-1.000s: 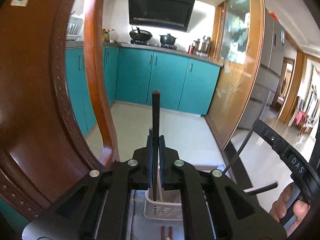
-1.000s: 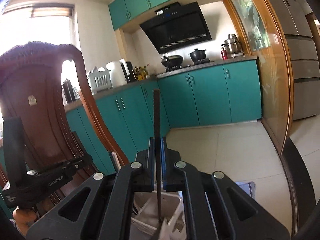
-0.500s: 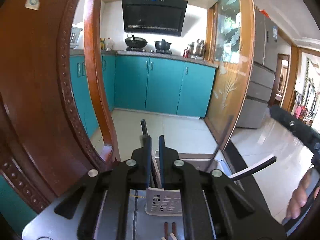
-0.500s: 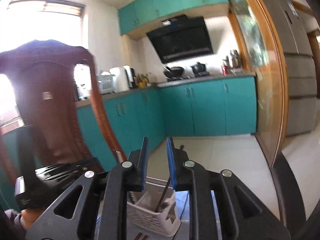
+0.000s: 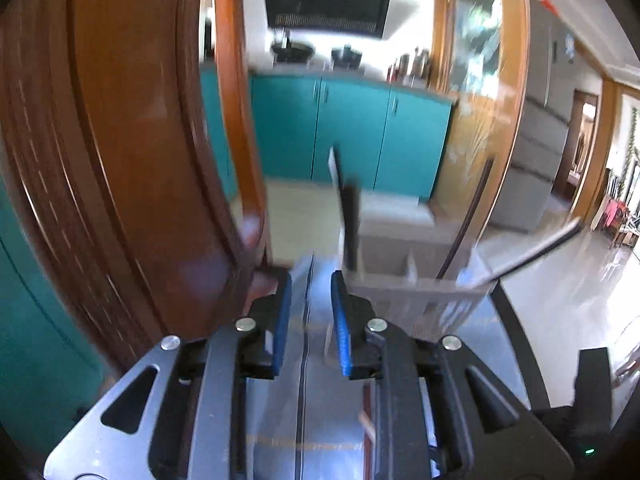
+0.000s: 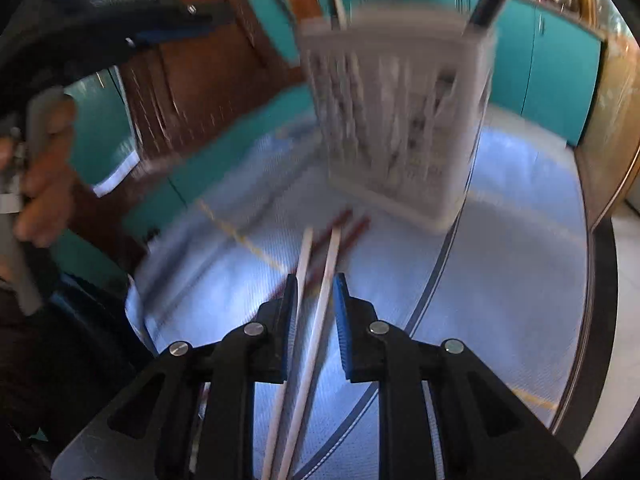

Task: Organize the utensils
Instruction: 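Open both tools over the basket and move them back to the cloth, then grasp a light wooden chopstick with the right tool while the left tool grasps a reddish-brown one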

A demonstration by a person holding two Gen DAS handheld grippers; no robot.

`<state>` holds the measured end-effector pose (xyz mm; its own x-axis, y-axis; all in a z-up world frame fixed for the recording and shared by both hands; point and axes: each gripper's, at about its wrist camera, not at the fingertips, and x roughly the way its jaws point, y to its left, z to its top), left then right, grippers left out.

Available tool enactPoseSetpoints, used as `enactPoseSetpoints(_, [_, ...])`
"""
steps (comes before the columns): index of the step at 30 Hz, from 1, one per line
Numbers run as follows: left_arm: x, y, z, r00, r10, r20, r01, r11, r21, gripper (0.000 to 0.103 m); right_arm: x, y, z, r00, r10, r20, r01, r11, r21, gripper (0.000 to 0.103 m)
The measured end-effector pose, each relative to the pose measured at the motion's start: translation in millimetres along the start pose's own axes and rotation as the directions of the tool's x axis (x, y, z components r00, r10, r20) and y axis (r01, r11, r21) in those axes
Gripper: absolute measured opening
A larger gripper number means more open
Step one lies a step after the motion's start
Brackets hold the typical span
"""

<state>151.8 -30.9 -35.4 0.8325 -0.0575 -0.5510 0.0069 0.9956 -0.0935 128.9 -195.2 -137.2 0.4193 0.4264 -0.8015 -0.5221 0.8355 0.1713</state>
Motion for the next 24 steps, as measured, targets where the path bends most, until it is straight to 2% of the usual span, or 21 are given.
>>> enactPoseSetpoints(2, [12.8, 1.9, -9.7, 0.997, -0.004, -0.081, 0.003, 1.000, -0.007, 0.021, 9.8, 0.3, -2.8, 0.999, -0.002, -0.035, 0.002, 1.000, 0.004, 0.019])
enactPoseSetpoints(6, [24.3, 1.7, -21.3, 0.988, 0.019, -0.152, -0.017, 1.000, 0.016, 0.021, 22.2, 8.9, -5.2, 0.999, -0.007, -0.052, 0.006, 1.000, -0.006, 0.019])
enactPoseSetpoints(9, [27.0, 2.8, -27.1, 0.985, 0.020, -0.171, -0.016, 1.000, 0.023, 0.023, 24.2, 23.9, -4.5, 0.999, -0.021, -0.048, 0.018, 0.999, -0.047, 0.019])
enactPoseSetpoints(14, [33.1, -1.5, -26.9, 0.982, 0.028, -0.188, -0.020, 0.999, 0.045, 0.027, 37.0, 25.4, -8.7, 0.990, -0.111, -0.082, 0.107, 0.993, -0.055, 0.018])
enactPoseSetpoints(16, [37.4, -3.4, -28.9, 0.978, 0.031, -0.205, -0.021, 0.998, 0.053, 0.027, 36.2, 12.1, -6.8, 0.989, -0.122, -0.079, 0.123, 0.992, 0.011, 0.010])
enactPoseSetpoints(20, [44.1, -2.7, -37.4, 0.967, 0.025, -0.252, -0.012, 0.999, 0.053, 0.027, 30.0, -14.4, -5.4, 0.986, -0.140, -0.092, 0.149, 0.984, 0.099, 0.010])
enactPoseSetpoints(22, [51.4, -1.7, -42.3, 0.955, 0.009, -0.296, 0.004, 0.999, 0.044, 0.027, 25.8, -28.4, -9.0, 0.986, -0.141, -0.090, 0.153, 0.979, 0.136, 0.010])
enactPoseSetpoints(24, [57.5, -2.1, -48.7, 0.943, 0.005, -0.333, 0.009, 0.999, 0.042, 0.027, 17.4, -37.3, -10.2, 0.992, -0.105, -0.064, 0.115, 0.979, 0.166, 0.010])
